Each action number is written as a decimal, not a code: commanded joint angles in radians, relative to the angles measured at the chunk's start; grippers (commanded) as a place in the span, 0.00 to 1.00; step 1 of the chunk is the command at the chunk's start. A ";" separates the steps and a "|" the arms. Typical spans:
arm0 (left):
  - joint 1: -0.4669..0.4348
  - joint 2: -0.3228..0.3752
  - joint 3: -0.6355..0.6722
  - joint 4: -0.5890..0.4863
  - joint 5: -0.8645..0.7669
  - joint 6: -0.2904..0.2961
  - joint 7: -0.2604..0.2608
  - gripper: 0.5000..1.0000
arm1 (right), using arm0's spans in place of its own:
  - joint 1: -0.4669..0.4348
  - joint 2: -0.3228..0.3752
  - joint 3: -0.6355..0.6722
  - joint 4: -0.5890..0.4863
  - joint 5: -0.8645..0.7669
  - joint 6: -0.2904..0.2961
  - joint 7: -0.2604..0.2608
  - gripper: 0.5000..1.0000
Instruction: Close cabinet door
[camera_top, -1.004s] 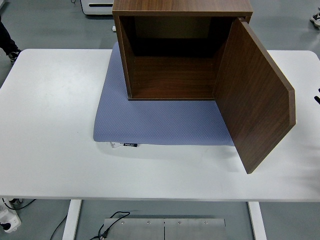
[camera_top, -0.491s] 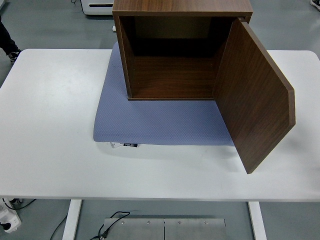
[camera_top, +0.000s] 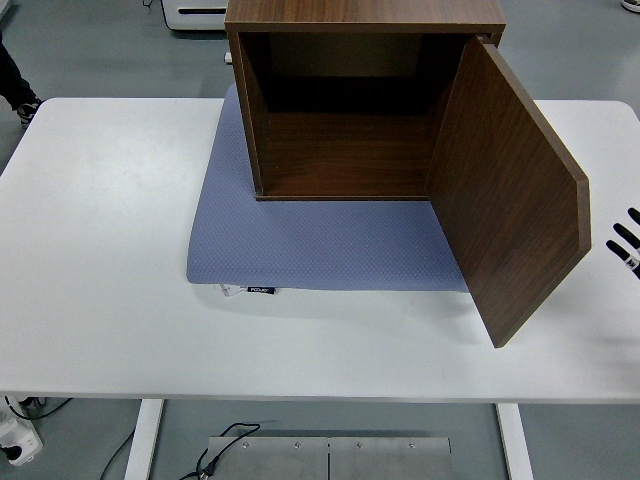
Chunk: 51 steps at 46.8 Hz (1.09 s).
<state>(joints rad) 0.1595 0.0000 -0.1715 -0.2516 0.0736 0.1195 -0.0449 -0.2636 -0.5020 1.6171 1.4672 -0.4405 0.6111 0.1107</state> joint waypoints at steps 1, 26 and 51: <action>0.000 0.000 0.000 0.000 0.000 0.000 0.000 1.00 | -0.003 0.000 -0.011 0.012 -0.017 0.000 0.001 1.00; 0.000 0.000 0.000 0.000 0.000 0.000 0.000 1.00 | 0.011 0.023 -0.109 0.091 -0.075 0.000 -0.002 1.00; 0.000 0.000 0.000 0.000 0.000 0.000 0.000 1.00 | 0.150 0.054 -0.256 0.110 -0.124 0.000 -0.009 1.00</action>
<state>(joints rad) 0.1596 0.0000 -0.1717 -0.2517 0.0739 0.1195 -0.0446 -0.1339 -0.4480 1.3740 1.5775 -0.5643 0.6108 0.1011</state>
